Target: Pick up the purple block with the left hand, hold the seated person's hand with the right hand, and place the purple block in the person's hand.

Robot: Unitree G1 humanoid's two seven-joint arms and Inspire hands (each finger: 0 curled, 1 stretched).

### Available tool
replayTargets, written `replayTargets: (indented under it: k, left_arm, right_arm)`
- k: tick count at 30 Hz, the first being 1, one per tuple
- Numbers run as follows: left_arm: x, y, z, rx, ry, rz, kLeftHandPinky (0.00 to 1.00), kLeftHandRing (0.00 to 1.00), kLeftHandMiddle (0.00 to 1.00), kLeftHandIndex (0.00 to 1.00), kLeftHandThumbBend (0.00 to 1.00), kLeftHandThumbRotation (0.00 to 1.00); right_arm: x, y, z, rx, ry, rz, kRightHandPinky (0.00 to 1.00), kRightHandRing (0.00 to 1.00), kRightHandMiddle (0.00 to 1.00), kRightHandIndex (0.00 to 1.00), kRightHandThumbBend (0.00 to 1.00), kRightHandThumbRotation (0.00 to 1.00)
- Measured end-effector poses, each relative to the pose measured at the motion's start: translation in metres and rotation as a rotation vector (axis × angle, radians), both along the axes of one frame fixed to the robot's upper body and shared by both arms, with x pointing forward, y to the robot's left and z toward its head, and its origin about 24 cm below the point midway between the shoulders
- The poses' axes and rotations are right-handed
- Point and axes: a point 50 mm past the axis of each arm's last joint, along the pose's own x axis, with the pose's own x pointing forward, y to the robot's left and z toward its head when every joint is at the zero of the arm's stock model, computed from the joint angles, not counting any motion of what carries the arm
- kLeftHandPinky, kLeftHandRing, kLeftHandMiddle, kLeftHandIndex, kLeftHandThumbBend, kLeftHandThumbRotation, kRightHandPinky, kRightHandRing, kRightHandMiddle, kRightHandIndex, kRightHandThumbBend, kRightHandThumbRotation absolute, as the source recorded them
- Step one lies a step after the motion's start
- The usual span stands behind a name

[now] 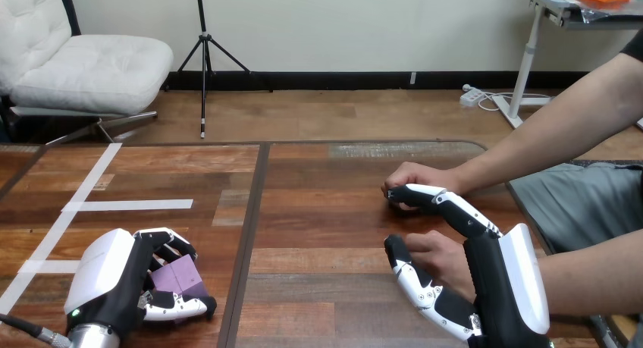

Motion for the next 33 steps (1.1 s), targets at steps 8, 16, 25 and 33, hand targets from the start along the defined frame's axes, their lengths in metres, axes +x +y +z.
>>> replayTargets:
  k: [8, 16, 25, 33]
  left_arm:
    - [0.0, -0.003, -0.001, -0.016, -0.01, -0.006, 0.37, 0.41, 0.45, 0.45, 0.71, 0.0]
    - [-0.002, -0.006, -0.003, -0.035, -0.025, -0.012, 0.37, 0.4, 0.45, 0.45, 0.71, 0.0]
    - [-0.004, -0.009, -0.006, -0.074, -0.047, -0.007, 0.36, 0.39, 0.44, 0.45, 0.72, 0.0]
    - [-0.004, -0.013, -0.004, -0.238, -0.076, 0.015, 0.33, 0.38, 0.43, 0.45, 0.72, 0.0]
  right_arm:
    - [0.0, 0.0, 0.0, 0.0, 0.0, 0.0, 0.7, 0.72, 0.72, 0.7, 0.32, 0.31]
    - [0.0, 0.0, 0.0, 0.0, 0.001, -0.001, 0.69, 0.72, 0.72, 0.7, 0.32, 0.32]
    - [0.0, 0.0, 0.0, -0.005, 0.004, -0.005, 0.69, 0.73, 0.72, 0.7, 0.34, 0.32]
    - [0.0, -0.001, 0.002, -0.02, 0.0, -0.016, 0.69, 0.74, 0.73, 0.71, 0.37, 0.28]
